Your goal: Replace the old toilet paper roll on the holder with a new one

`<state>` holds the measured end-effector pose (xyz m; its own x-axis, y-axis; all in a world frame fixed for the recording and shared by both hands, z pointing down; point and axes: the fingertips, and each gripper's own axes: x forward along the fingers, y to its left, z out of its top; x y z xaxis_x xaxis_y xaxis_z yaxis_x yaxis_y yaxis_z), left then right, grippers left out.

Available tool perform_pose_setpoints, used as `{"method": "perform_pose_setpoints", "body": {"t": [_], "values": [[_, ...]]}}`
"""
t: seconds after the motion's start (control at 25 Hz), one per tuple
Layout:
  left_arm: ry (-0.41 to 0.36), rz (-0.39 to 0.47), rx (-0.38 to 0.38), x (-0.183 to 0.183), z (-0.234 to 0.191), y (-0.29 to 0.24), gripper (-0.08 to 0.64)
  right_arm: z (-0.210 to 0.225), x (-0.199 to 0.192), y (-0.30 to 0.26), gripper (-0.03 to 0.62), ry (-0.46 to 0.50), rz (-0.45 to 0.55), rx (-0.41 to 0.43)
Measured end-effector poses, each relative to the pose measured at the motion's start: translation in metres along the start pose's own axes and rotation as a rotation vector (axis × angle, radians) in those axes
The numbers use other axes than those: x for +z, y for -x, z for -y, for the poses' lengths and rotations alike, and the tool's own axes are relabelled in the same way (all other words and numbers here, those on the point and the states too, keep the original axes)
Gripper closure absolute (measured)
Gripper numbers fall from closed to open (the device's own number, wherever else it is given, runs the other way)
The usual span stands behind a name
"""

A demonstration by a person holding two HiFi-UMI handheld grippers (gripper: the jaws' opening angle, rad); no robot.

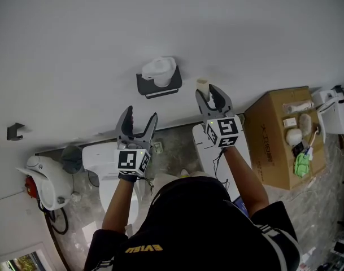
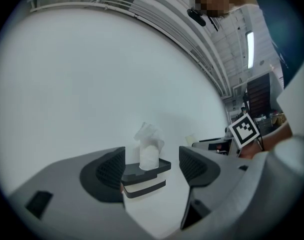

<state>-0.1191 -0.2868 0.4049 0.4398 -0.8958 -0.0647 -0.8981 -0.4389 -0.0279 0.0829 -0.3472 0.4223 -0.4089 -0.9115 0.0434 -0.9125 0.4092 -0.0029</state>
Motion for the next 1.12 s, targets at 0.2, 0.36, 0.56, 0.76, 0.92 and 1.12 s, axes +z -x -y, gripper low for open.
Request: {"method": "perform_pose_setpoints", "body": {"t": [0.2, 0.36, 0.56, 0.76, 0.92, 1.12], "values": [[0.068, 0.014, -0.011, -0.004, -0.009, -0.030, 0.215, 0.008, 0.002, 0.005, 0.416, -0.035, 0.014, -0.039], [0.031, -0.006, -0.027, -0.012, -0.010, -0.067, 0.215, 0.011, 0.007, 0.011, 0.416, -0.036, 0.022, -0.047], [-0.017, -0.040, -0.031, -0.013, -0.009, -0.106, 0.205, 0.015, 0.011, 0.020, 0.416, -0.025, 0.024, -0.061], [-0.035, -0.064, -0.003, -0.010, -0.007, -0.135, 0.185, 0.020, 0.011, 0.026, 0.416, -0.043, 0.028, -0.079], [-0.042, -0.103, 0.020, -0.018, -0.006, -0.157, 0.181, 0.022, 0.008, 0.031, 0.416, -0.043, 0.017, -0.082], [-0.047, -0.107, 0.032, -0.016, -0.007, -0.165, 0.181, 0.026, 0.011, 0.039, 0.416, -0.040, 0.019, -0.097]]}}
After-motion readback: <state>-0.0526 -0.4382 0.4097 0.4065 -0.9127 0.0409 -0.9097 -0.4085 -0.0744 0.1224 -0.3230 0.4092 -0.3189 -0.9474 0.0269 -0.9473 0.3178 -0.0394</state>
